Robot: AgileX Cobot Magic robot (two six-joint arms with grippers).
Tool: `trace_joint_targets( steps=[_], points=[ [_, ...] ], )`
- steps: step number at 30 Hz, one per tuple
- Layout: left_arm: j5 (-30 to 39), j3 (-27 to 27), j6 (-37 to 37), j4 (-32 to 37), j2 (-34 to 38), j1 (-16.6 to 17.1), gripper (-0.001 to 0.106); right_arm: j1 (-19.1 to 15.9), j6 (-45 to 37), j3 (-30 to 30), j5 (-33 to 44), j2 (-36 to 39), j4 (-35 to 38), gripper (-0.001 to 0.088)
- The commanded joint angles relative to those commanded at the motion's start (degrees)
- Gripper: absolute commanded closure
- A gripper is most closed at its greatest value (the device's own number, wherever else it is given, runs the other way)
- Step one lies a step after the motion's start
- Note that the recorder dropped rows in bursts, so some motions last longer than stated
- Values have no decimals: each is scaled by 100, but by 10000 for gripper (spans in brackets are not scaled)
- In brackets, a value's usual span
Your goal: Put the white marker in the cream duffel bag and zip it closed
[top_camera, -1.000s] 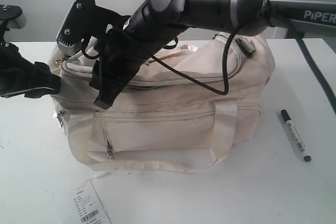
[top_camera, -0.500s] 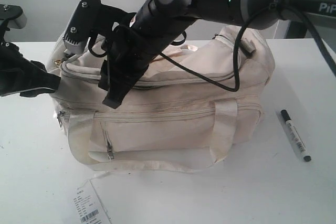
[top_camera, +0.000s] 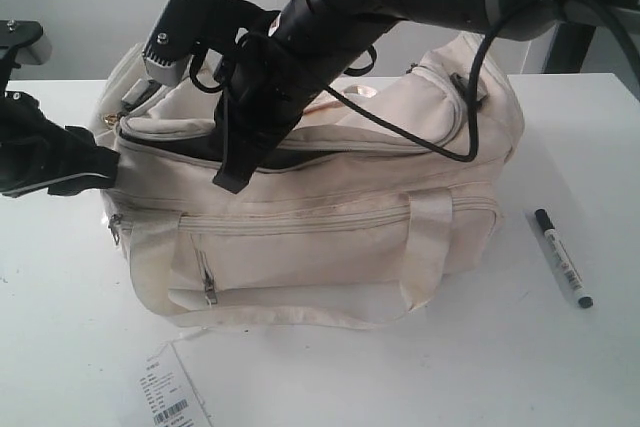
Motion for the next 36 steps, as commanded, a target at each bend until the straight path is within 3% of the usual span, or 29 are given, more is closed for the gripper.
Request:
trace_joint_targets(
  steps=[8,10,14,15,24,36],
  points=[
    [-63,0,4,-327,204,0,570,0,0,0,-21,0,0,868],
    [-98,0,14,-327,232,0,676,0,0,0,-46,0,0,868],
    [-106,0,165,-327,249,0,1032,0,0,0,-169,0,0,868],
    [-115,0,186,-327,249,0,1051,0,0,0,-169,0,0,868],
    [-155,0,198,-327,249,0,1053,-50,0,0,-661,-99,-310,868],
    [-178,0,211,-327,249,0,1053,-530,0,0,-2104,-114,-321,868]
  ],
)
